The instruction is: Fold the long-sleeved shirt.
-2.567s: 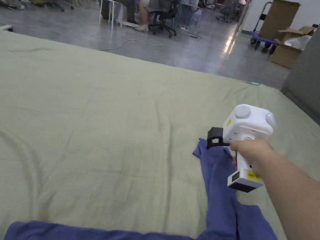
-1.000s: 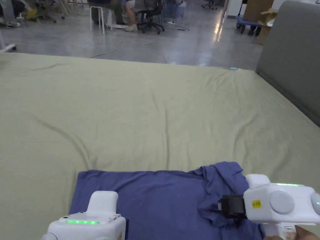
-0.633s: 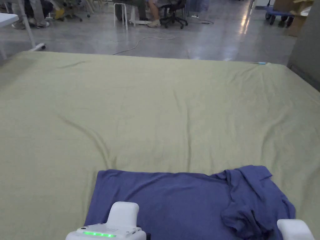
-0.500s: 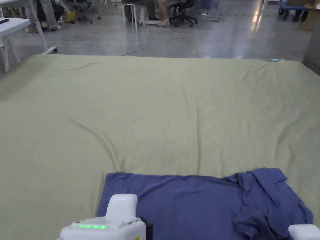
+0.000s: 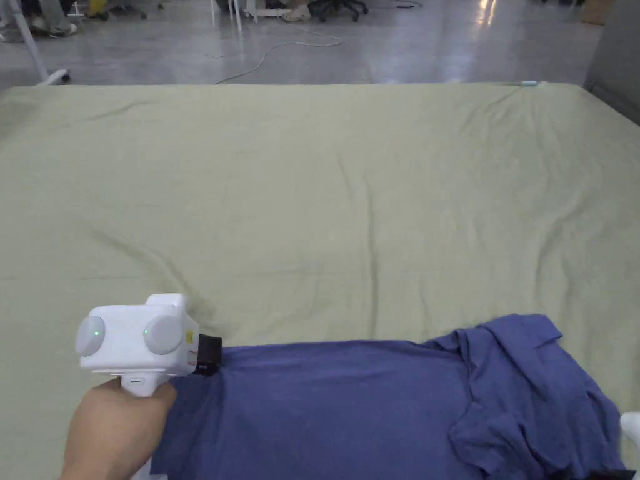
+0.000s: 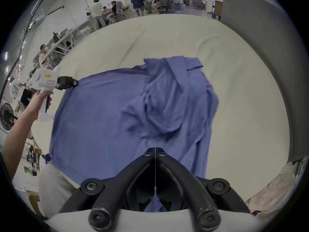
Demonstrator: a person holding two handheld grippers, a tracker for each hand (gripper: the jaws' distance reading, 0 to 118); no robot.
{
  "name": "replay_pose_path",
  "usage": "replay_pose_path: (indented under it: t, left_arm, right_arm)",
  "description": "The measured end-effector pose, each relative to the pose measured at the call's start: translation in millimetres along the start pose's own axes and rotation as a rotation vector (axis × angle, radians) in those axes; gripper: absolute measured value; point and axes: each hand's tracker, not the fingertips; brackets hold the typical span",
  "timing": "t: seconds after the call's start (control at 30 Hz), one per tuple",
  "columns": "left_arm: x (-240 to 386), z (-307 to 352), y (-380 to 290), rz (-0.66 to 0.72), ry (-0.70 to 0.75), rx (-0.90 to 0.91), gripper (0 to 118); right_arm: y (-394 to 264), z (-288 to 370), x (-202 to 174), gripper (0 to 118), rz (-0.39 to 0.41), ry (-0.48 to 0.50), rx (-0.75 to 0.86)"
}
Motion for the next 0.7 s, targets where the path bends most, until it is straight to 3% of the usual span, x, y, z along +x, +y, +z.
replay_pose_path:
  t: [0.03,0.07,0.1,0.17,0.23,0.3,0.43,0.47,0.5,0.53,0.57,0.6,0.67,0.7]
  left_arm:
    - [5,4,2,-0.059,0.014,-0.009,69]
    - [6,13,0,-0.1,0.019,0.003,38]
    - [9,21,0,-0.104,0.011,0.022,17]
    - [10,32,2,-0.104,-0.071,0.009,8]
    - [11,49,-1,-0.086,-0.09,0.008,8]
    - [9,66,-2,-0.081,-0.112,0.04,8]
    - [0,84,2,-0.061,-0.14,0.07,8]
    - [-3,84,3,-0.059,-0.15,0.069,8]
    - [-5,87,2,-0.059,-0.159,0.063,8]
    - [-7,89,1,-0.059,-0.169,0.062,8]
    - [-8,91,1,-0.061,-0.174,0.062,8]
    - [-9,91,-1,-0.061,-0.174,0.062,8]
    - [-13,92,-1,-0.063,-0.184,0.056,8]
    - [-16,95,-2,-0.058,-0.187,0.057,8]
  right_arm:
    - [8,-2,4,0,-0.012,0.0,0.006]
    - [21,-5,9,7,-0.037,-0.004,0.016]
    - [38,-8,15,38,-0.056,-0.005,0.033]
    - [78,-19,23,118,-0.037,-0.042,0.113]
    - [121,-37,31,117,0.004,-0.128,0.161]
    - [172,-73,38,117,-0.046,-0.102,0.144]
    - [222,-143,50,114,-0.185,-0.138,-0.13]
    - [224,-155,50,107,-0.222,-0.152,-0.168]
    - [225,-164,47,92,-0.262,-0.159,-0.2]
    - [224,-168,44,68,-0.275,-0.131,-0.233]
    - [226,-167,53,55,-0.268,-0.093,-0.201]
    - [228,-160,48,50,-0.22,-0.149,-0.169]
    - [222,-148,41,9,-0.162,-0.079,-0.146]
    - [212,-130,41,8,-0.179,-0.075,-0.114]
